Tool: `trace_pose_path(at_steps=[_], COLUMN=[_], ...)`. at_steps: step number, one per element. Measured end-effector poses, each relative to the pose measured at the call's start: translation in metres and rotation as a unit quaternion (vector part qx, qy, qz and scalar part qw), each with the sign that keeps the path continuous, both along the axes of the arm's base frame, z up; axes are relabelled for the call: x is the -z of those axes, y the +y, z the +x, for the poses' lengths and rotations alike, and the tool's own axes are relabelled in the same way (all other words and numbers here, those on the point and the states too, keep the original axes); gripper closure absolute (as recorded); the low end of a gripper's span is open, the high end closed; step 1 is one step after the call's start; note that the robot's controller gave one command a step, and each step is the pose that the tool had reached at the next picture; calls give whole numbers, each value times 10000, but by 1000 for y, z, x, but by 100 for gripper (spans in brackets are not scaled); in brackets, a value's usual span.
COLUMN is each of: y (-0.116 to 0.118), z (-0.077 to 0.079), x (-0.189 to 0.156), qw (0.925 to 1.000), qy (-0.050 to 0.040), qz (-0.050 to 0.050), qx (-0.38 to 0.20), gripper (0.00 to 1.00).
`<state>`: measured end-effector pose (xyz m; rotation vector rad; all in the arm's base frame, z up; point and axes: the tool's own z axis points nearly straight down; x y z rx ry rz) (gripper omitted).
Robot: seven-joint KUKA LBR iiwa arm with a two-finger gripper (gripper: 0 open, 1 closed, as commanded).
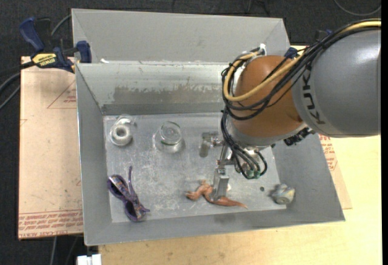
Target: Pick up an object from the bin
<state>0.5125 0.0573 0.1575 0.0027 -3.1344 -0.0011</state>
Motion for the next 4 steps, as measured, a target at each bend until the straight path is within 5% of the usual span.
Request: trace_pose_path(at_steps=[1, 2, 3, 4], y=[0, -59, -31, -31], z=[2, -23, -10, -10], x=[-4, 83, 87, 87], qw=[10000, 9994, 9886, 9886], qy=[-38, -29, -53, -52], qz=[2, 0, 14, 15], qx=[12, -344, -1502, -1502], gripper=[0, 0, 100, 100])
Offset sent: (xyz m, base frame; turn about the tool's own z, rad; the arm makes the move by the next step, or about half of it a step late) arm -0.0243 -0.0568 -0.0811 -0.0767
